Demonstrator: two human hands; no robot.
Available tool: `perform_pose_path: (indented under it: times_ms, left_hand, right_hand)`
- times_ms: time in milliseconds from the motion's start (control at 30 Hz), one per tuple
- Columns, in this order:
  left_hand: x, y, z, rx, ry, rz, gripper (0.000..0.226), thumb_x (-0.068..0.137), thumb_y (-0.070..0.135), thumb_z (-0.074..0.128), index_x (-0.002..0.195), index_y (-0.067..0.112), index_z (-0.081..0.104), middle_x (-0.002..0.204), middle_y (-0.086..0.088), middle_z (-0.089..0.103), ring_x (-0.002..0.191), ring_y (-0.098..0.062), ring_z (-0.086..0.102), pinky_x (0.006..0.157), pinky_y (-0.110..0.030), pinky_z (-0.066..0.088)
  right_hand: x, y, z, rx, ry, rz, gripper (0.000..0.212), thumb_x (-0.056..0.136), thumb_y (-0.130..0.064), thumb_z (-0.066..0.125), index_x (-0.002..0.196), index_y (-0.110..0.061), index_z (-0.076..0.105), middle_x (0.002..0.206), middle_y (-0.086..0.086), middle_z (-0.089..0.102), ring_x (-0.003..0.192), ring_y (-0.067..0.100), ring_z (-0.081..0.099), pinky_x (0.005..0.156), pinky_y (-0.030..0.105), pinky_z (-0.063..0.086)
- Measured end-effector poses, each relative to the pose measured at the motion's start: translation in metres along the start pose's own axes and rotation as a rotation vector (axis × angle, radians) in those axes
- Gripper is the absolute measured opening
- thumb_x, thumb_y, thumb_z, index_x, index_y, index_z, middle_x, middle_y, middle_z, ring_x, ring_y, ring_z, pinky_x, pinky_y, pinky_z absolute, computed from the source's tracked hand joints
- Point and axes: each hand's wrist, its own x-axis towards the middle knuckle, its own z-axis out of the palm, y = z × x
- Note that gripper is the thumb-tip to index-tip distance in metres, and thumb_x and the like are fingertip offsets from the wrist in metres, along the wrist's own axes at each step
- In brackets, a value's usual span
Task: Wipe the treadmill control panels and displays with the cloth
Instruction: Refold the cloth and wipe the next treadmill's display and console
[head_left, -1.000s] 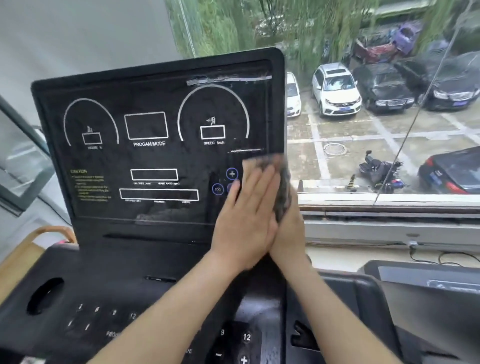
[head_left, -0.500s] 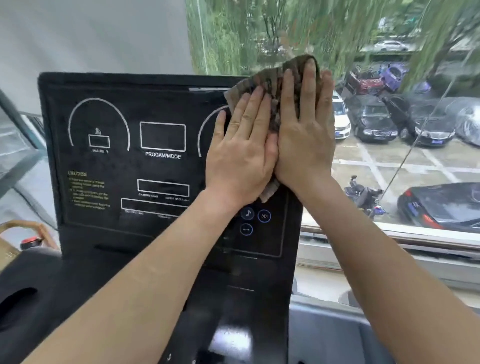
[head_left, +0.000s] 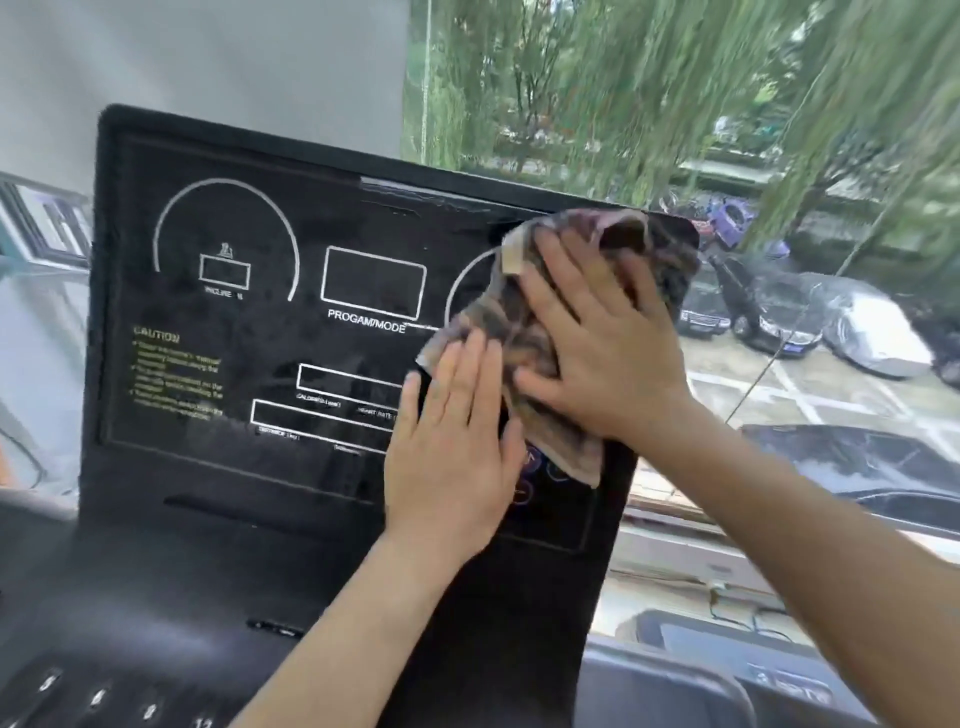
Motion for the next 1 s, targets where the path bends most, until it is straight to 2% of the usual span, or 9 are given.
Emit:
perform_pose_path:
  times_ms: [167,267,334,434,500,601,667,867,1001]
  left_hand:
    - [0.078,-0.033,-0.028,0.017,0.080,-0.023,0.056,0.097,0.034,0.033,0.146,0.009,0.039,0.153,-0.008,0.036,0.142,-0.021,0.032,0.117,-0.046,0.019]
    - [0.033,-0.055,-0.024,0.000,0.061,-0.033,0.051,0.097,0.026,0.036,0.143,0.005,0.041,0.152,-0.012,0.036,0.142,-0.024,0.031,0.117,-0.046,0.021]
    - [-0.014,-0.060,-0.018,-0.041,0.043,-0.091,0.049,0.096,0.022,0.040,0.141,0.001,0.042,0.150,-0.014,0.039,0.141,-0.026,0.033,0.115,-0.046,0.026]
    - [-0.070,-0.065,-0.012,-0.073,-0.025,-0.137,0.048,0.090,0.019,0.042,0.132,-0.002,0.051,0.143,-0.015,0.046,0.136,-0.028,0.040,0.114,-0.045,0.028]
    - [-0.091,-0.070,-0.012,-0.099,-0.080,-0.136,0.043,0.086,0.019,0.043,0.121,0.000,0.059,0.137,-0.013,0.051,0.131,-0.027,0.044,0.115,-0.040,0.026]
    - [-0.086,-0.072,-0.014,-0.107,-0.025,-0.127,0.028,0.083,0.017,0.056,0.105,0.001,0.064,0.124,-0.014,0.057,0.121,-0.030,0.053,0.115,-0.039,0.027]
    - [-0.057,-0.072,-0.015,-0.103,0.076,-0.107,0.028,0.083,0.015,0.062,0.107,0.000,0.063,0.117,-0.017,0.057,0.117,-0.033,0.054,0.113,-0.043,0.032]
    - [0.056,-0.096,-0.039,-0.056,0.221,-0.109,0.049,0.094,0.027,0.053,0.138,0.007,0.047,0.132,-0.014,0.052,0.124,-0.030,0.048,0.111,-0.043,0.030]
    - [0.051,-0.124,-0.050,-0.082,0.238,-0.143,0.040,0.096,0.020,0.045,0.132,0.009,0.057,0.132,-0.008,0.057,0.115,-0.023,0.053,0.102,-0.043,0.042]
  right_hand:
    - [0.064,-0.015,-0.006,0.012,0.031,0.245,0.070,0.094,-0.051,0.033,0.154,-0.018,0.019,0.161,0.003,0.019,0.148,0.022,0.015,0.118,0.052,0.009]
    - [0.031,-0.065,0.007,0.009,0.000,0.109,0.064,0.100,-0.047,0.030,0.155,-0.016,0.018,0.162,0.005,0.013,0.149,0.022,0.012,0.118,0.051,0.007]
    - [-0.001,-0.103,0.016,0.069,-0.069,0.025,0.064,0.100,-0.045,0.033,0.155,-0.018,0.016,0.162,0.002,0.013,0.146,0.022,0.021,0.117,0.048,0.006]
    - [-0.048,-0.135,0.023,0.089,-0.158,-0.097,0.065,0.096,-0.047,0.039,0.153,-0.017,0.024,0.156,0.000,0.031,0.135,0.021,0.040,0.117,0.044,0.009]
    - [-0.069,-0.138,0.019,0.086,-0.206,-0.208,0.065,0.093,-0.047,0.042,0.149,-0.016,0.035,0.139,-0.003,0.055,0.123,0.019,0.048,0.114,0.042,0.016]
    - [-0.058,-0.114,0.014,0.058,-0.178,-0.406,0.064,0.092,-0.049,0.043,0.148,-0.019,0.038,0.145,-0.002,0.047,0.129,0.018,0.043,0.115,0.040,0.017]
    - [-0.020,-0.083,0.010,-0.010,-0.156,-0.457,0.066,0.091,-0.054,0.041,0.150,-0.025,0.033,0.148,0.000,0.044,0.130,0.021,0.043,0.114,0.043,0.018]
    - [0.132,-0.053,-0.014,-0.050,-0.064,-0.089,0.069,0.091,-0.060,0.032,0.152,-0.030,0.027,0.157,0.002,0.029,0.137,0.028,0.037,0.110,0.054,0.025]
    - [0.153,-0.082,-0.008,-0.011,-0.078,0.075,0.072,0.092,-0.060,0.026,0.154,-0.028,0.011,0.160,0.001,0.021,0.146,0.027,0.019,0.113,0.055,0.018]
